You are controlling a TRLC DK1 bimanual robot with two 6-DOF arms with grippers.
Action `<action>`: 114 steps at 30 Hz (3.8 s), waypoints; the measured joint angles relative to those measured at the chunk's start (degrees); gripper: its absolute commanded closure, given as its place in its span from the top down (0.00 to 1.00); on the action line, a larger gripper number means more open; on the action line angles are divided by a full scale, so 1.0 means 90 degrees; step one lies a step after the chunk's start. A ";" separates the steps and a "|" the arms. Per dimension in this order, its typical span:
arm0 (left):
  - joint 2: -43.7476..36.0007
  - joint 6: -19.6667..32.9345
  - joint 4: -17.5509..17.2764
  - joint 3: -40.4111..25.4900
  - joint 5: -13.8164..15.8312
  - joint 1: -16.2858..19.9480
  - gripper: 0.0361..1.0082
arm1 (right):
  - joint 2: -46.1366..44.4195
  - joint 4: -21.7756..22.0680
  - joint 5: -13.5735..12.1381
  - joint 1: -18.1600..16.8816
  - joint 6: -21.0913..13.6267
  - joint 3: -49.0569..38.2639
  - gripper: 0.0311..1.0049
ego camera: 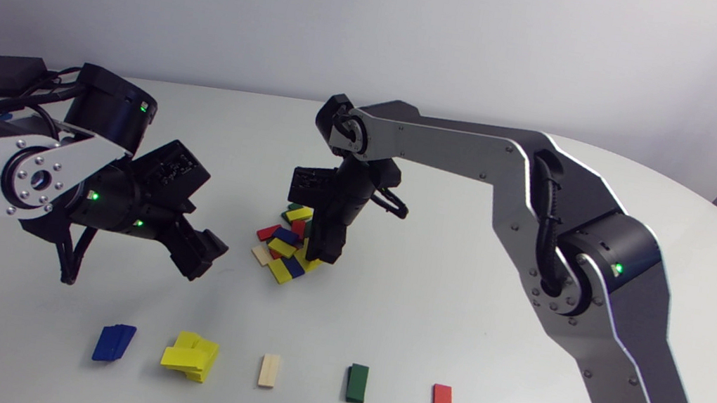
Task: Take domino bricks one by one from the mixed stack on the table and place each onto the existing stack of the same color.
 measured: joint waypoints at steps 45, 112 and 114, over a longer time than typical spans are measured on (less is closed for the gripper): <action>-0.0039 -0.0002 0.0049 -0.0087 0.0000 -0.0056 0.98 | -0.0602 0.0381 0.0192 0.0185 0.0146 -0.0695 0.78; -0.0039 -0.0002 0.0049 -0.0087 0.0000 -0.0126 0.98 | -0.0488 0.0384 0.0338 0.0158 0.0172 -0.0896 0.80; -0.0039 -0.0002 0.0049 -0.0087 0.0000 -0.0126 0.98 | -0.0493 0.0384 0.0359 0.0148 0.0189 -0.0906 0.88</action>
